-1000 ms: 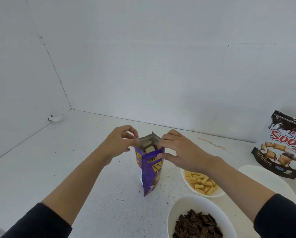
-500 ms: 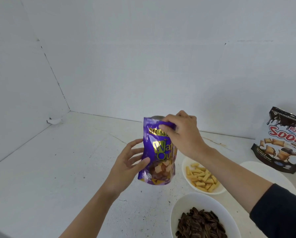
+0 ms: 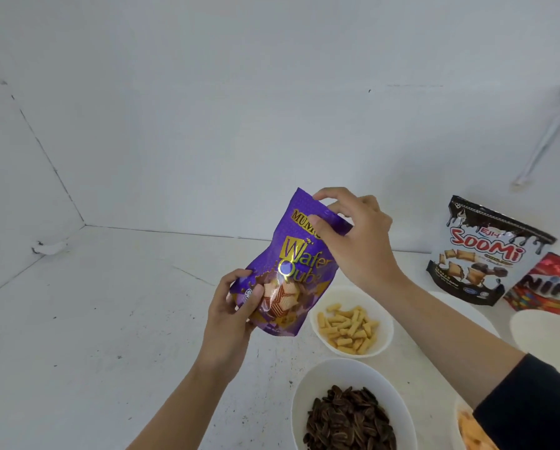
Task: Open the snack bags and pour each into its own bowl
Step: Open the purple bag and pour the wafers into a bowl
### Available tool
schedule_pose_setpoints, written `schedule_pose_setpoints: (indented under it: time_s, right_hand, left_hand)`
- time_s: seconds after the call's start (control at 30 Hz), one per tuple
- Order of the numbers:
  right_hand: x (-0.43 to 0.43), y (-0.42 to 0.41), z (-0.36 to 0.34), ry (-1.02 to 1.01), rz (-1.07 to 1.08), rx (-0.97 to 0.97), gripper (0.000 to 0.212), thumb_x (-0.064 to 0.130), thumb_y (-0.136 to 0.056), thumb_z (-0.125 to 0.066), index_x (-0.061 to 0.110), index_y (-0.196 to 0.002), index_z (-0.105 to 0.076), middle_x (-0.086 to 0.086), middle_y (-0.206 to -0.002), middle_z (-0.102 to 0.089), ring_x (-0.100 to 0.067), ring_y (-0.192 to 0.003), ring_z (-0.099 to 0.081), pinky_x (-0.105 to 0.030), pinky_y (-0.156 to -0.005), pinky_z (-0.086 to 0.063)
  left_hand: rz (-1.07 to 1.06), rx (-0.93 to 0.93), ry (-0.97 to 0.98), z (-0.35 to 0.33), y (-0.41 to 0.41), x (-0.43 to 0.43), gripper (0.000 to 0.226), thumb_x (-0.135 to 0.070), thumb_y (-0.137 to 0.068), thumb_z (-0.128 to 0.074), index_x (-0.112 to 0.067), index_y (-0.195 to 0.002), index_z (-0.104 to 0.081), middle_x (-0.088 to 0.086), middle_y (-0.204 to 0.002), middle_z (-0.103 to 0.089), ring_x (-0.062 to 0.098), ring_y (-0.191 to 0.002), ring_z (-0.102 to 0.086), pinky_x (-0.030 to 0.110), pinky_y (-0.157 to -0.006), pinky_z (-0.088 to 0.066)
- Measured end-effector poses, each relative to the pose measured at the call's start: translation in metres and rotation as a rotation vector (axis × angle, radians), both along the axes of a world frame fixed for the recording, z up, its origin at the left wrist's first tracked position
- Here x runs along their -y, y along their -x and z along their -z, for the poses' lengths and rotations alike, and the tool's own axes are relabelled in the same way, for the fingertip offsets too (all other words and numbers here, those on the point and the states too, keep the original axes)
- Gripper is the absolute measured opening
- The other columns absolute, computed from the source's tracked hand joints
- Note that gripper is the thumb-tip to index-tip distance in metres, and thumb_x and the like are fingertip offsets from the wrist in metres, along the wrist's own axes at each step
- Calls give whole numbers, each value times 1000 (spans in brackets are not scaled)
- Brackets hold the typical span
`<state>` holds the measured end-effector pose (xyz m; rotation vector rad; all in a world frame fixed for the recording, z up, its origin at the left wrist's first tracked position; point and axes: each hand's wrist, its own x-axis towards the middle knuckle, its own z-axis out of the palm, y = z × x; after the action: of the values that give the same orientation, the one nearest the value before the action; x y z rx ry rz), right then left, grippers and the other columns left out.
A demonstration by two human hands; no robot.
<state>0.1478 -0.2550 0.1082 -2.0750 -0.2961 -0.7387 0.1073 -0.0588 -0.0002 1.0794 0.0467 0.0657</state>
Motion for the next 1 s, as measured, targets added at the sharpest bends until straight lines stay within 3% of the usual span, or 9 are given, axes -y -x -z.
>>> schedule_pose_setpoints:
  time_s: [0.07, 0.17, 0.3, 0.43, 0.6, 0.67, 0.77, 0.93, 1.0]
  right_hand:
    - [15, 8, -2, 81, -4, 16, 22, 38, -86, -72, 41, -106, -64, 27, -86, -64, -10, -116, -49, -50, -110, -25]
    - [38, 17, -6, 32, -129, -36, 21, 40, -84, -71, 39, -105, -69, 27, -102, -68, -6, -116, -56, -50, -108, -37]
    - [67, 28, -20, -190, -348, -180, 22, 8, -88, -74, 18, -107, -71, 1, -101, -76, -18, -95, -72, -37, -89, -56]
    - [96, 39, -28, -313, -382, -206, 18, 3, -86, -75, 14, -100, -69, -13, -93, -76, -36, -86, -71, -47, -82, -59]
    - [146, 52, -34, -429, -367, -265, 8, 12, -90, -73, 12, -97, -70, -15, -85, -76, -25, -73, -72, -44, -73, -58]
    - [169, 59, -33, -467, -363, -283, 7, 14, -91, -72, 12, -96, -70, -18, -86, -74, -26, -72, -71, -41, -69, -57]
    - [204, 73, -29, -508, -378, -296, 2, 14, -92, -70, 13, -95, -70, -16, -86, -73, -30, -77, -70, -46, -74, -57]
    - [254, 97, -14, -622, -400, -353, 4, 10, -91, -70, 12, -95, -69, -13, -83, -72, -30, -75, -69, -53, -76, -58]
    - [270, 107, -10, -649, -393, -370, 6, 10, -91, -71, 13, -95, -69, -12, -81, -72, -28, -72, -70, -50, -74, -59]
  left_hand:
    - [6, -19, 93, -6, -4, 6, 24, -16, -91, -65, -16, -114, -60, 20, -125, -66, 35, -108, -69, 45, -78, -61]
    - [2, -24, 125, -22, -6, 15, 14, -20, -92, -63, -18, -106, -64, 15, -116, -71, 30, -100, -73, 45, -75, -61]
    - [7, 33, 73, -44, -2, 35, 14, -20, -95, -60, -16, -108, -63, 11, -110, -72, 26, -96, -74, 43, -76, -63]
    - [-37, 90, 22, -60, 4, 65, 11, -21, -101, -55, -17, -109, -63, 6, -107, -72, 22, -93, -74, 38, -70, -63]
    - [-55, 149, -67, -76, 26, 118, 26, -33, -93, -58, -20, -116, -59, 6, -112, -70, 22, -95, -74, 38, -70, -64]
    - [-23, 173, -98, -80, 36, 141, 23, -28, -92, -61, -22, -114, -59, 5, -112, -71, 23, -94, -74, 38, -69, -63]
    - [15, 193, -127, -85, 50, 175, 27, -19, -88, -65, -23, -113, -57, 3, -107, -73, 24, -91, -74, 37, -68, -64]
    - [-8, 188, -161, -82, 69, 223, 27, -17, -86, -67, -21, -112, -59, 4, -103, -72, 22, -87, -73, 36, -65, -64]
    - [-19, 183, -179, -78, 75, 239, 27, -16, -85, -67, -20, -110, -60, 2, -100, -72, 20, -84, -73, 35, -64, -63]
